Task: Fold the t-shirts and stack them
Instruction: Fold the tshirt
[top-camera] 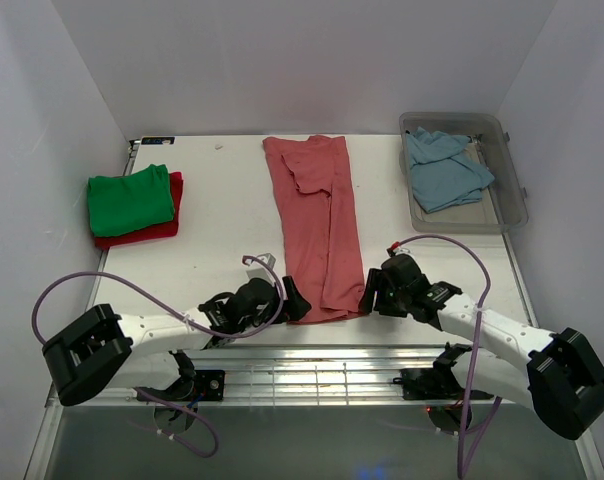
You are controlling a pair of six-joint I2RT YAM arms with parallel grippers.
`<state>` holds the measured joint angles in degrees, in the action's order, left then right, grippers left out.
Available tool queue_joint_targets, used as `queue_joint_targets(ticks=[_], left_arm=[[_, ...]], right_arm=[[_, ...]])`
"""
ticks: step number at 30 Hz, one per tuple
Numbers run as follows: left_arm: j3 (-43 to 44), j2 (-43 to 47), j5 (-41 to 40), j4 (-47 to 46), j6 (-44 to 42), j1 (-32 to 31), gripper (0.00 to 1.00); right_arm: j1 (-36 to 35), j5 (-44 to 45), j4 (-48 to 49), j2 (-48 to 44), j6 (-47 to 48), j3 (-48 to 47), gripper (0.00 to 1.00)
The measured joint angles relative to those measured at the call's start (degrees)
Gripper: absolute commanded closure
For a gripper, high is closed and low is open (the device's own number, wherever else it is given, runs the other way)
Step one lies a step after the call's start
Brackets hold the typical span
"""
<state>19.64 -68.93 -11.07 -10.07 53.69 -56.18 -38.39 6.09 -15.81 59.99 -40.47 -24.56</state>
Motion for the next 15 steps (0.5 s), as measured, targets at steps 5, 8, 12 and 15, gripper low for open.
queue_joint_targets(ticks=[5,8,12,15], left_arm=[[0.8,-2.2,0.2,-1.8,0.0,0.0,0.04],[2.0,-3.8,0.2,-1.7,0.2,0.0,0.09],[4.7,-5.7,-0.2,1.7,0.5,0.1,0.19],[6.8,-6.6,-0.9,6.1,0.6,0.2,0.27]], right_arm=[[0.0,-0.8,3.3,1.7,-0.2,0.0,0.33],[0.0,-1.8,6.3,3.3,-0.5,0.0,0.33],[0.0,-2.7,8.7,4.6,-1.0,0.0,0.34],[0.0,-3.1,9.0,4.8,-1.1,0.0,0.37]])
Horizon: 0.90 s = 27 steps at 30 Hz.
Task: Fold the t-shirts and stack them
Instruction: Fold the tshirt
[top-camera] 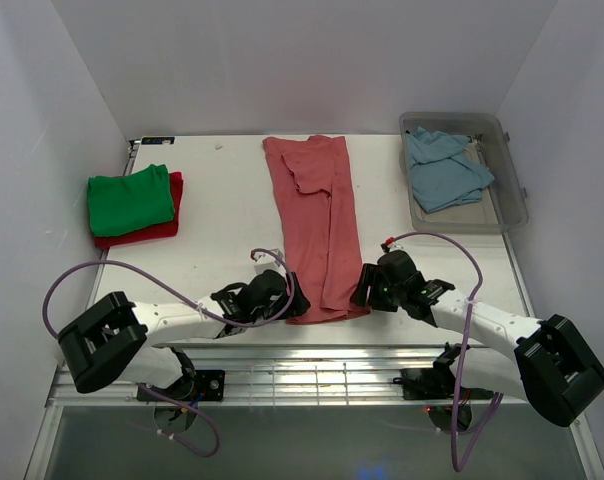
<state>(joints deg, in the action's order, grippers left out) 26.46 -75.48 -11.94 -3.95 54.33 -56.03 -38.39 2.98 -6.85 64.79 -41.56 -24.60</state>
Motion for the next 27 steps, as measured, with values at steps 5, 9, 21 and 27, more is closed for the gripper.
queue_joint_targets(ticks=[5,9,21,27], left_arm=[[2.7,-0.2,-1.7,7.4,0.1,0.0,0.32],[3.7,-0.1,-2.4,10.6,0.2,0.0,0.33],[3.8,-2.1,-1.8,10.3,0.1,0.1,0.76],[4.1,-3.2,-0.7,9.3,-0.7,-0.1,1.0]], right_arm=[[0.0,0.0,-0.3,0.2,0.1,-0.1,0.4],[0.0,0.0,-0.5,0.2,0.1,-0.1,0.41],[-0.2,-1.1,0.9,4.6,0.6,-1.9,0.67],[-1.0,-0.8,-1.1,4.9,1.5,-2.2,0.92]])
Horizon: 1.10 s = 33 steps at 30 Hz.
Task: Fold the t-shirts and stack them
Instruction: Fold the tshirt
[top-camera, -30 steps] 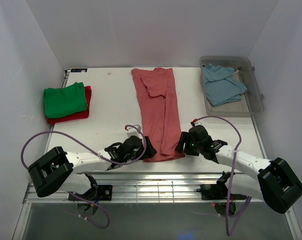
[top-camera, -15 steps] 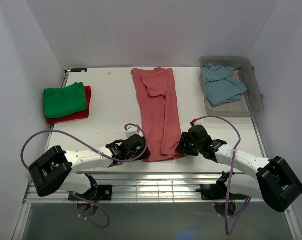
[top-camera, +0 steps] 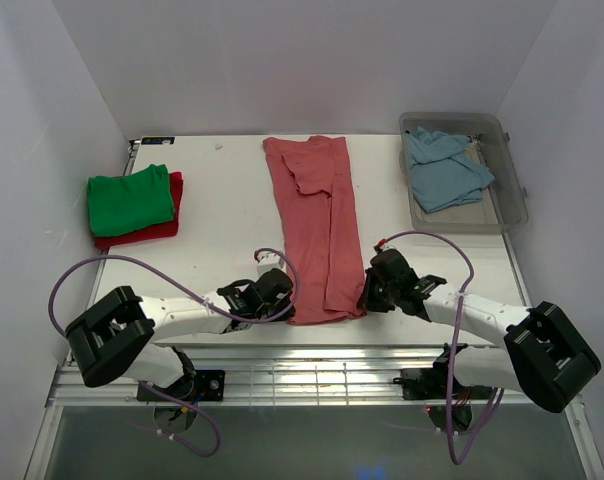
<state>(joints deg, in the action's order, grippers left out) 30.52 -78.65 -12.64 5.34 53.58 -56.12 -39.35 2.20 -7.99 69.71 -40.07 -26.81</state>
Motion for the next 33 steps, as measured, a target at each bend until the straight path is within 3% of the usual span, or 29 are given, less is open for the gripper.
queue_joint_targets(ticks=[6,15,19,26,33], left_arm=[[-0.2,1.7,0.1,2.7,0.1,-1.8,1.0],[-2.9,10.4,3.2,12.8,1.1,-4.9,1.0],[0.9,12.6,2.0,18.5,0.9,-5.3,1.0],[12.8,9.3,-3.3,18.3,-2.0,-4.3,1.0],[13.3,3.4,-4.0,14.7,-7.0,4.2,1.0]], right_arm=[[-2.7,0.5,-3.8,-3.0,-0.5,0.9,0.92],[-12.8,0.5,-12.7,-11.1,-6.5,3.3,0.92],[-14.0,1.8,-17.9,-11.5,-7.5,0.1,0.92],[-14.0,8.4,-20.6,-2.2,-6.0,-15.5,0.92],[-12.4,14.3,-20.9,9.1,-3.2,-24.0,0.92]])
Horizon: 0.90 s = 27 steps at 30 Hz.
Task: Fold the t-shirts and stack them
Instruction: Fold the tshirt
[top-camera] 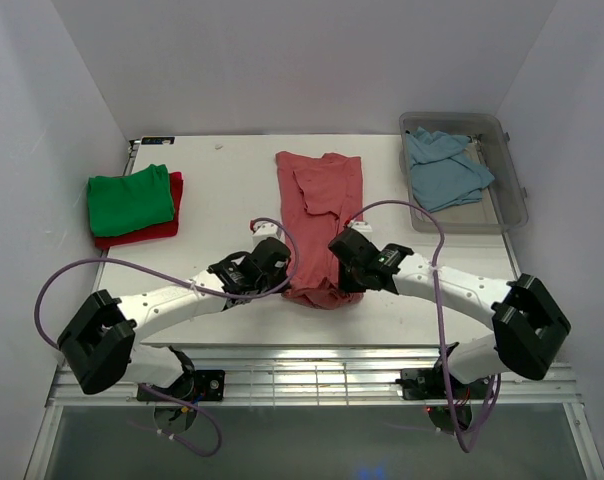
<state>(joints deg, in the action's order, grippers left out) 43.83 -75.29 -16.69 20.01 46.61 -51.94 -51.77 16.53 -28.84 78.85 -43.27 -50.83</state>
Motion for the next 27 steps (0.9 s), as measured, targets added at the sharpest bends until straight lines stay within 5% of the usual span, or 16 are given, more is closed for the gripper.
queue_joint_targets(ticks=[8,27], left_arm=[[4.0,-8.7,2.5,-6.0,-7.5,9.4,1.0],[27.6,-29.6,8.9,-8.5,-17.1,19.2,1.0]], right_arm=[[6.1,3.0,-0.7,7.8,4.9,-8.1,0.92],[18.0,3.8,-1.6,26.6,16.8,-31.3,0.92]])
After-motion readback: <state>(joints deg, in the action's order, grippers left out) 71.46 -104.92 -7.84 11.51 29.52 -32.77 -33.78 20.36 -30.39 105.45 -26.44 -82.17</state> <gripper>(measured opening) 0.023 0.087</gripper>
